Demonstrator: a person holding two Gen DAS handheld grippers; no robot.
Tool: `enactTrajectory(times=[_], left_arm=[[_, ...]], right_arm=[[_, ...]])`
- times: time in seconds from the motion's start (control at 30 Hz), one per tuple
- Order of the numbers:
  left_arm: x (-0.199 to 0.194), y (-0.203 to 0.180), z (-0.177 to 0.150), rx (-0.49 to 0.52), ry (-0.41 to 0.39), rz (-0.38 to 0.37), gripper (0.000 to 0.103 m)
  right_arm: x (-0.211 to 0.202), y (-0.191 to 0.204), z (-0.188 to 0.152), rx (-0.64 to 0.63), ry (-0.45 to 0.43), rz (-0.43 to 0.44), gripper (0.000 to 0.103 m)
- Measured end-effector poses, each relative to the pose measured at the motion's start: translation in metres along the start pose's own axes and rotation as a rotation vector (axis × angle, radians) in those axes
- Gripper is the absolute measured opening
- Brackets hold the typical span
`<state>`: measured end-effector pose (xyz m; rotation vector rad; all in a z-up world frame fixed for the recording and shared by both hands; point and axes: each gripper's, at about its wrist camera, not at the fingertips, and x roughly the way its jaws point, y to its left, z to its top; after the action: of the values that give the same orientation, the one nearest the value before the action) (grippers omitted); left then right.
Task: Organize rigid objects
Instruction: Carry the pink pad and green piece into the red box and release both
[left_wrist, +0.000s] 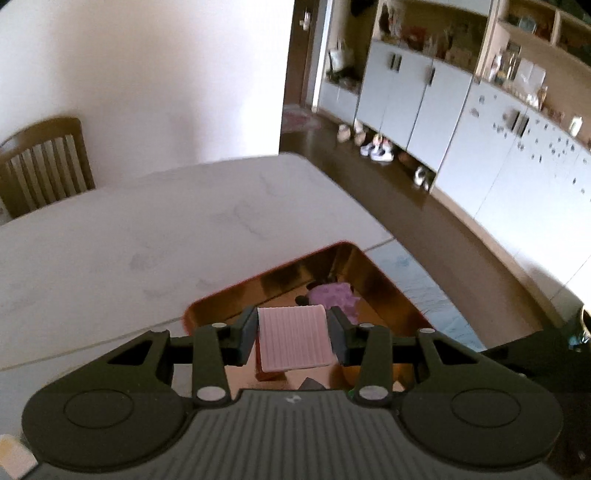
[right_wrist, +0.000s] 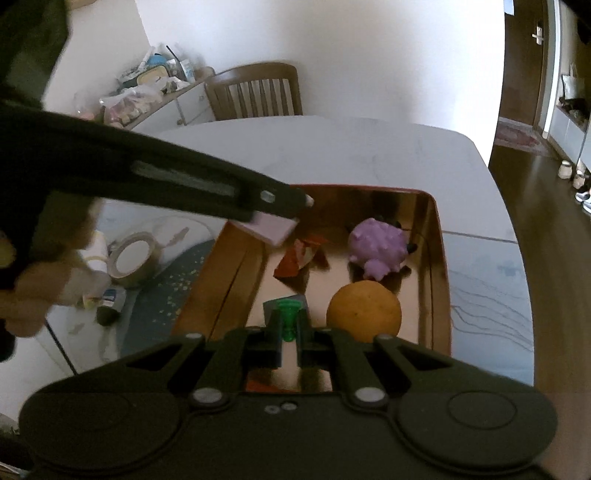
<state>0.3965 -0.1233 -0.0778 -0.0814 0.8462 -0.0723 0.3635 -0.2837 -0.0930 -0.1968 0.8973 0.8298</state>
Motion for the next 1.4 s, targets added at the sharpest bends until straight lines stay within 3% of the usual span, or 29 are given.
enactTrajectory(times=[0.3,0.53,0.67,0.9,1.07,1.23,1.4], left_arm=[[0.059,-0.009,-0.001,0.017,0.140,0.016,0.041],[0.072,-0.012,-0.002,0.035,0.147,0.010,0.041],[0.072,-0.015,-0.002,0.044,0.145,0.016,0.041],[0.067,-0.013,-0.004,0.045,0.151,0.011,0.041],[0.066,-0.011,-0.002,0.037,0.153,0.008,0.041],[0.061,-0.010,-0.005,0.030,0.149,0.004,0.042],[0.049,-0.011,-0.007,0.022,0.118,-0.003,0.054]], right_arm=[[0.020,0.005,-0.002,-0.035,0.090,-0.016,0.006],[0.028,0.009,-0.007,-0.048,0.126,-0.039,0.006],[0.027,0.007,-0.009,-0.034,0.121,-0.050,0.018],[0.022,0.005,-0.007,0.020,0.109,-0.037,0.025],[0.016,0.004,-0.008,0.040,0.096,-0.037,0.041],[0.008,0.003,-0.007,0.050,0.076,-0.055,0.050],[0.001,0.004,-0.006,0.060,0.044,-0.070,0.058]])
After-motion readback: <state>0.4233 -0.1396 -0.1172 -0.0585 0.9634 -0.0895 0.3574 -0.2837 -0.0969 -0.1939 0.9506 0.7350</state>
